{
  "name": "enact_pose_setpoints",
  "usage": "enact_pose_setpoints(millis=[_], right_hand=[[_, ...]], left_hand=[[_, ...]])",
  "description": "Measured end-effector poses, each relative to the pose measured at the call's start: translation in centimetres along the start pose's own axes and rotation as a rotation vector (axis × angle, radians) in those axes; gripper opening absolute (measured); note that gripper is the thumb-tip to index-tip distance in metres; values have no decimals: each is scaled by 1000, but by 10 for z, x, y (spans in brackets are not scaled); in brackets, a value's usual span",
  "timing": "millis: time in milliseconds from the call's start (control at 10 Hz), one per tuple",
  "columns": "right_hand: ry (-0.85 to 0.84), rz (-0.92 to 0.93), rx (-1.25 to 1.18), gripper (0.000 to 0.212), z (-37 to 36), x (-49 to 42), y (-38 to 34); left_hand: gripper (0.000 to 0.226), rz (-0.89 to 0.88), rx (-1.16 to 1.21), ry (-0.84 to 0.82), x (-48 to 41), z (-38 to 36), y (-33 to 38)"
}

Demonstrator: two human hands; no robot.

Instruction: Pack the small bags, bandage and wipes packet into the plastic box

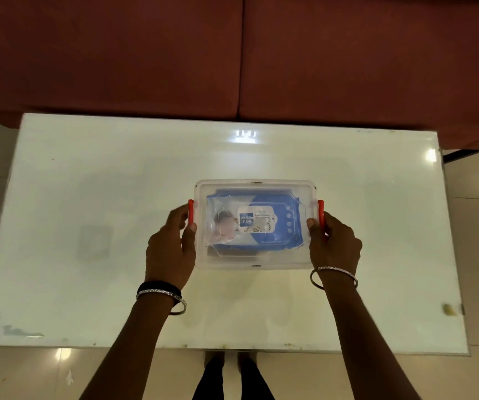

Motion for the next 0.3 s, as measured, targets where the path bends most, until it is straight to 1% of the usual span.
enact_pose_setpoints(millis=[100, 200, 300], right_hand=[[-79, -55, 6, 38, 0, -3, 1], [-180, -134, 47, 49, 9, 1, -2], [-180, -74, 110, 52, 19, 18, -14]], left_hand=[[51, 44, -62, -133, 11, -1, 4], [52, 82, -46, -145, 25, 9, 21], [49, 121, -15, -143, 34, 19, 34]])
Point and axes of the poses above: each hand's wrist, its own x-axis away from the middle knuckle, its own z-axis out of the back of the hand, y = z × x, the point moved 5 cm from there along -x, towards the middle knuckle, and after that the axes turned 12 degrees about -x, right-handed, at the moved point
